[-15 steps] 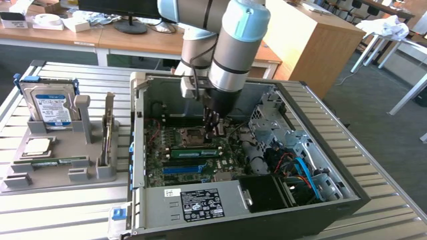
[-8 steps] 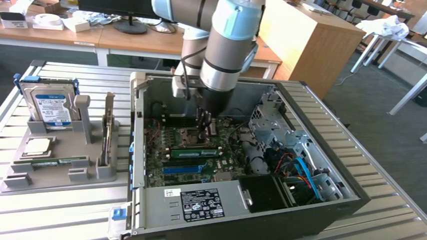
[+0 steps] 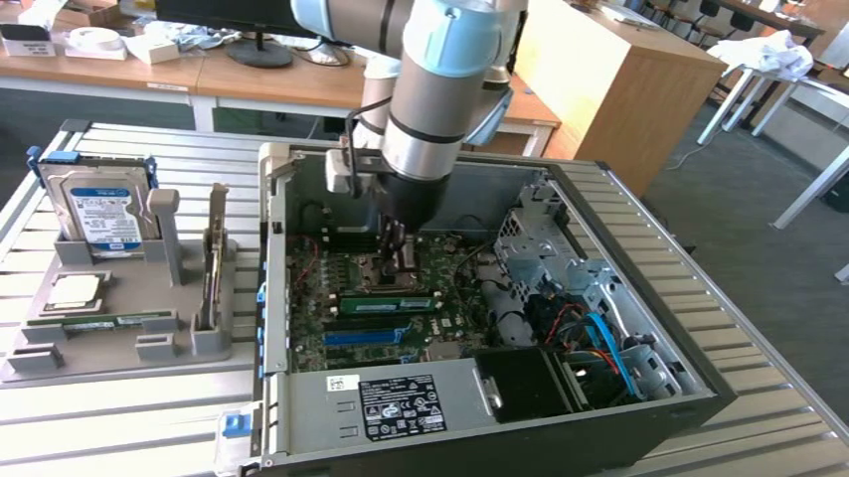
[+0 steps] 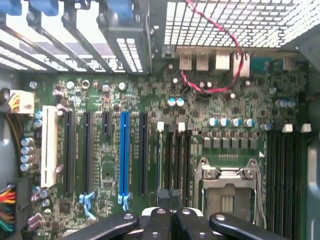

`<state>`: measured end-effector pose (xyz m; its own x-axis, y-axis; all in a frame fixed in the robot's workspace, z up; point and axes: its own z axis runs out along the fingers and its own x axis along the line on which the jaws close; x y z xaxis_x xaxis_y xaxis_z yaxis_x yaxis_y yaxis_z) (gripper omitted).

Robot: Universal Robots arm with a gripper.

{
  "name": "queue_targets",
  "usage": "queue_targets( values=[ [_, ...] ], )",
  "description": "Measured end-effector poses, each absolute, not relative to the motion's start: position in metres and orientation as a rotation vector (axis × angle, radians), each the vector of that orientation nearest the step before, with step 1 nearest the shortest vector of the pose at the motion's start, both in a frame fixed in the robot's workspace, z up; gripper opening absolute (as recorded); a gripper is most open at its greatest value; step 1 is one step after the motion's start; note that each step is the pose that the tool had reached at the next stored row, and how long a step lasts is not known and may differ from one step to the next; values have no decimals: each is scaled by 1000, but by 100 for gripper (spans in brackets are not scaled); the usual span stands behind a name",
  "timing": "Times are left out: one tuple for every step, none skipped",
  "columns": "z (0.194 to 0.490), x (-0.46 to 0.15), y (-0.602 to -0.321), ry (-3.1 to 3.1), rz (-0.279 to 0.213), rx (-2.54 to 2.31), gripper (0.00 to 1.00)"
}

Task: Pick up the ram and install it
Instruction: 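Press down the ram until it locks into place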

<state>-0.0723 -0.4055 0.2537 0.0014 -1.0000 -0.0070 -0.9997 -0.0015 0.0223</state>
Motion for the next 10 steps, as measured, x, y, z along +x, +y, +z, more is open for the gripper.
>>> queue_targets(
  values=[
    [254,-74,-405,-2212,-32,2215,10],
    [254,-76,-405,-2212,-32,2215,10],
    [254,-77,-405,-2212,-32,2215,10],
    [254,-79,-405,-2212,-32,2215,10],
    [254,-80,-405,-2212,-32,2215,10],
    [254,-81,-405,-2212,-32,2215,10],
    [254,-81,-405,-2212,-32,2215,10],
    [254,-81,-405,-2212,-32,2215,10],
    [254,-81,-405,-2212,-32,2215,10],
    [254,-81,-405,-2212,-32,2215,10]
  ],
)
